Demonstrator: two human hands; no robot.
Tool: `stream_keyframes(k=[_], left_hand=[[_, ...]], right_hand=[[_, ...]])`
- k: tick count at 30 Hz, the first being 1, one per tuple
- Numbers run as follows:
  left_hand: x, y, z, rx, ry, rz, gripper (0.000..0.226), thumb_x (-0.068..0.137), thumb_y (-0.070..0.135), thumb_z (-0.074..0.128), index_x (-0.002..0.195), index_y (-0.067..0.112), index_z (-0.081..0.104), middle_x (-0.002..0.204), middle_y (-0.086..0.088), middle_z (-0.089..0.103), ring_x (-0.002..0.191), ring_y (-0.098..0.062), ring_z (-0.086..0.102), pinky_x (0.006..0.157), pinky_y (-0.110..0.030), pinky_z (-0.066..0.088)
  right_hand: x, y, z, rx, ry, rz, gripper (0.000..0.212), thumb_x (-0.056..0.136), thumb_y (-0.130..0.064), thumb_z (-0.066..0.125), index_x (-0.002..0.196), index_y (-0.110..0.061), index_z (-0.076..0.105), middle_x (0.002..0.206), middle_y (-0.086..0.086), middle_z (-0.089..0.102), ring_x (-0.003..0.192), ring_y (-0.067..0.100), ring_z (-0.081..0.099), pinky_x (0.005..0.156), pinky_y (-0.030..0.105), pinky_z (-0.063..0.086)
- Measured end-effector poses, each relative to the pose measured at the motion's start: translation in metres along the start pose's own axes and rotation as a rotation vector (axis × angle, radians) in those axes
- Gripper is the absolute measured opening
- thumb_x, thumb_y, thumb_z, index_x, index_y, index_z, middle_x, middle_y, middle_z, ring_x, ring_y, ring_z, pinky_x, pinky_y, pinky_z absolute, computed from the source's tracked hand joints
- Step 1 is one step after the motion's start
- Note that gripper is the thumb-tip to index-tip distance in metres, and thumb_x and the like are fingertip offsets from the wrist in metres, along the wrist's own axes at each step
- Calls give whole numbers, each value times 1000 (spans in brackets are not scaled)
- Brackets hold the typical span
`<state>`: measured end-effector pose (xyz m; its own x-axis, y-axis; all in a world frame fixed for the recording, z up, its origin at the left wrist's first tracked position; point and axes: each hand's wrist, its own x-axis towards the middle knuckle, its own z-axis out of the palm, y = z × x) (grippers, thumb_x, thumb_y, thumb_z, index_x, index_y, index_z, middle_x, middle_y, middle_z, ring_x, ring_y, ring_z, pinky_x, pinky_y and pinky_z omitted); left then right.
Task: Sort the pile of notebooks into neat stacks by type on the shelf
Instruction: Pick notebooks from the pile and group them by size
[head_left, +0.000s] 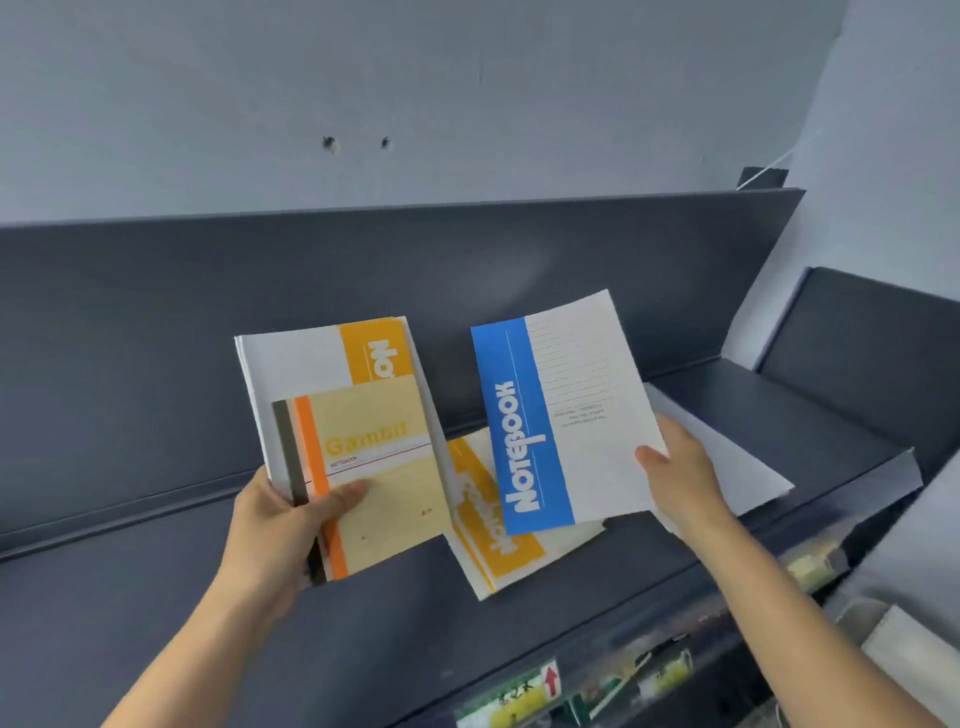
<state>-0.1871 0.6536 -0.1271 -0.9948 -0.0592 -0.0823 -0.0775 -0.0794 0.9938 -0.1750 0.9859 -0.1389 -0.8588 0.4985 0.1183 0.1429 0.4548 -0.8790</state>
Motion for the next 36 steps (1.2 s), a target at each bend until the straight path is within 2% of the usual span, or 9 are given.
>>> stream_keyframes(k=[4,7,12,17,21,25,29,32,36], left_hand=[[-1,-7,62,18,-2,-44,38,75,6,79,108,15,63,96,-5,76,85,-28,73,57,-44,59],[1,-13,91,36,1,-69,38,75,6,79,108,15,63,94,-4,76,85,-28,73,62,-51,60],[6,-16,115,58,-22,-92,38,74,4,79,107,14,63,95,-3,77,87,-30,73,69,-59,58],[8,-15,125,82,-105,-76,37,75,2,77,108,11,63,99,-5,76,88,-27,74,71,-53,59],[11,-14,126,62,-206,-64,42,74,0,75,113,9,63,104,-7,75,93,-29,73,74,-52,59],[10,-12,118,-15,-314,-89,46,75,1,75,118,9,61,112,-13,72,100,-34,70,76,-57,57],[14,-17,97,-186,-312,-141,48,77,4,73,122,9,58,118,-17,69,104,-37,68,75,-55,57],[19,-20,80,-270,-257,-169,48,78,3,71,123,8,55,119,-16,69,105,-36,68,74,-49,59],[21,-25,60,-223,-192,-163,43,83,0,64,124,7,52,115,-12,71,103,-33,69,80,-53,57]], right_hand=[[53,29,-60,-180,-98,69,45,96,-3,37,136,-21,47,122,1,57,103,22,51,82,31,44],[84,48,-86,-280,-158,109,46,94,-3,36,134,-21,50,122,5,59,104,26,55,87,36,48],[108,67,-98,-517,-218,114,39,92,-6,37,123,-21,57,106,1,58,93,24,55,73,31,47],[104,61,-79,-755,-234,44,47,96,-22,48,141,-14,41,143,11,38,130,32,35,100,39,39],[74,10,-47,-420,-333,-168,57,96,-39,48,146,-16,33,150,-1,34,139,20,30,111,34,27],[32,-37,-6,247,-748,21,39,93,-47,43,124,-26,54,124,-10,62,120,10,54,108,40,38],[19,-56,25,414,-602,80,29,101,-29,40,106,-11,63,105,1,69,99,8,61,90,28,45],[16,-62,43,402,-536,116,24,101,-23,40,96,-15,63,100,-2,68,89,4,60,69,20,45],[14,-59,63,364,-481,139,21,101,-21,41,91,-22,60,110,-4,65,100,11,58,84,27,43]])
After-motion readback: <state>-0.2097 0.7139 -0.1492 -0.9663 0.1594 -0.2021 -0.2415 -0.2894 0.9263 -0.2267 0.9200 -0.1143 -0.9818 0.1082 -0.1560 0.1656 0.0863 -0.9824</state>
